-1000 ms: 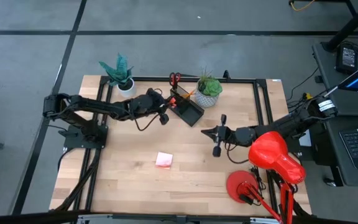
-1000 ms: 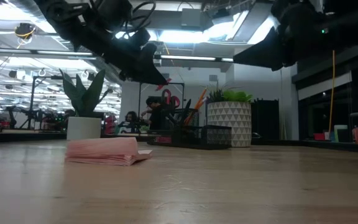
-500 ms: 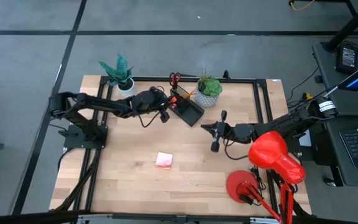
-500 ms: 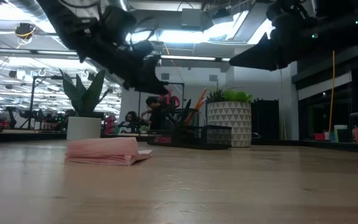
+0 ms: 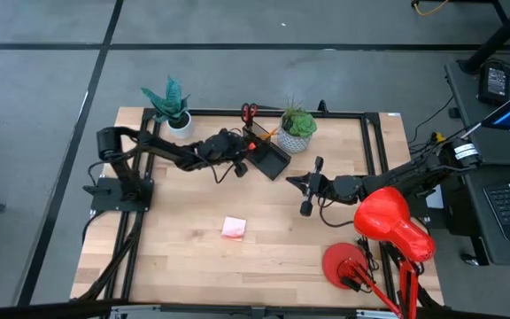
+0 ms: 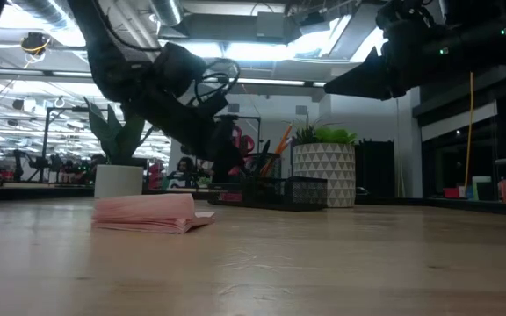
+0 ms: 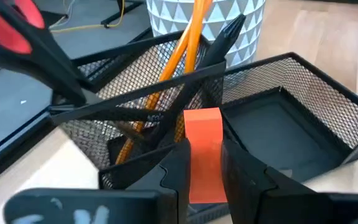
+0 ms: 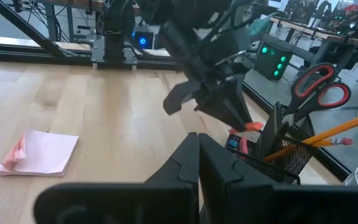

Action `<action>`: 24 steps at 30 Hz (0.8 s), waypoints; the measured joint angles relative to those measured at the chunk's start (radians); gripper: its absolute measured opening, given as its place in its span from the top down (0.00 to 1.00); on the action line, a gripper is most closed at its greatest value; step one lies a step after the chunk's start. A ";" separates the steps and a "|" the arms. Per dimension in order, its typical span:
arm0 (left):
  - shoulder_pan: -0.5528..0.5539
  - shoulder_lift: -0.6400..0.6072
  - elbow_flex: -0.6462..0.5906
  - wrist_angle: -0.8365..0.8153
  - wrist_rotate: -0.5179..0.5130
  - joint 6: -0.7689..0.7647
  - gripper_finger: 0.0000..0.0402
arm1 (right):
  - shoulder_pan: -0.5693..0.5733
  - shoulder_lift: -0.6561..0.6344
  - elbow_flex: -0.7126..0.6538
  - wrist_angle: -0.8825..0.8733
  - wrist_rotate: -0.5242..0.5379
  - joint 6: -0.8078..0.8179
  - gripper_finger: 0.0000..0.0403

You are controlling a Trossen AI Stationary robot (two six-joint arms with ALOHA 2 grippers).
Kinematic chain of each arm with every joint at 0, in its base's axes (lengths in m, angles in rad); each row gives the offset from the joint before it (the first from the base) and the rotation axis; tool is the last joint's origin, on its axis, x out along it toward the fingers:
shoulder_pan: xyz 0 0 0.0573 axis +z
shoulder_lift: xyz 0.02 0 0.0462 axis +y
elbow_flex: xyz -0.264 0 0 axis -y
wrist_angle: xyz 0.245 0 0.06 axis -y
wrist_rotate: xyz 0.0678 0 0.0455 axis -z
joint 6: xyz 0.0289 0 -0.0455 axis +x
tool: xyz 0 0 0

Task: Pick and place office supplies into organizer
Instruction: Put the orange eraser into the black desk organizer

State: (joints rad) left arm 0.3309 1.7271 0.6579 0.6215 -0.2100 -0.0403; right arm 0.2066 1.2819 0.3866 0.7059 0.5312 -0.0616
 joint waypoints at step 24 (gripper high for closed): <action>0.056 0.065 0.001 0.056 -0.004 -0.016 0.80 | 0.000 0.000 0.000 0.000 0.000 0.001 0.98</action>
State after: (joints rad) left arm 0.3868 1.7920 0.6586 0.6777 -0.2143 -0.0559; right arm 0.2066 1.2819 0.3866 0.7059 0.5312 -0.0608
